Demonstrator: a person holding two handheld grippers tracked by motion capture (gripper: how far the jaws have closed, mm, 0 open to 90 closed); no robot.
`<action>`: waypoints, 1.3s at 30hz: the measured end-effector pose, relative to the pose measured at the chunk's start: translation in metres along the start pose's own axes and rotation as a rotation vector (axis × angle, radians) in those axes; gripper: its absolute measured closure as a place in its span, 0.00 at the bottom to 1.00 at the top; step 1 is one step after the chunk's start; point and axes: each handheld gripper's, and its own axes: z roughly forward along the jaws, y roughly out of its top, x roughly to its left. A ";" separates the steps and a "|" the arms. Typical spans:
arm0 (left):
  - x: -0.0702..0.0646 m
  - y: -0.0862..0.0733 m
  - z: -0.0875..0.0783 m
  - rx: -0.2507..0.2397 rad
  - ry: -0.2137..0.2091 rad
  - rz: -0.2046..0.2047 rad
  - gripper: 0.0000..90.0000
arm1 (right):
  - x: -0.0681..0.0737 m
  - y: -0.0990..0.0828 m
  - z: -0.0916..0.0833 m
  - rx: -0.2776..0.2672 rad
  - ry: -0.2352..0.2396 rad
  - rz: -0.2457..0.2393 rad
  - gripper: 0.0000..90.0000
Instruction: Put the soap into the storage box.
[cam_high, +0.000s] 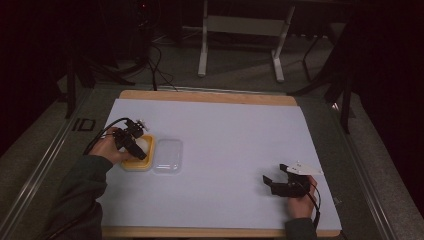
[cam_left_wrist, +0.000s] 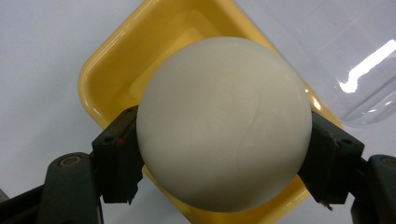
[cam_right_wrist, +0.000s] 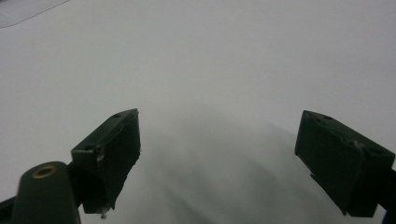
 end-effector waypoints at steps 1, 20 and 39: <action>0.001 0.000 0.000 0.005 -0.002 -0.003 0.28 | 0.000 0.000 0.000 0.000 0.000 0.000 0.16; 0.001 0.003 0.006 0.009 -0.006 -0.017 0.25 | 0.000 0.000 0.000 0.000 0.000 0.000 0.16; -0.009 0.008 -0.030 -0.112 0.063 0.038 0.20 | 0.000 0.000 0.000 0.001 0.000 -0.004 0.16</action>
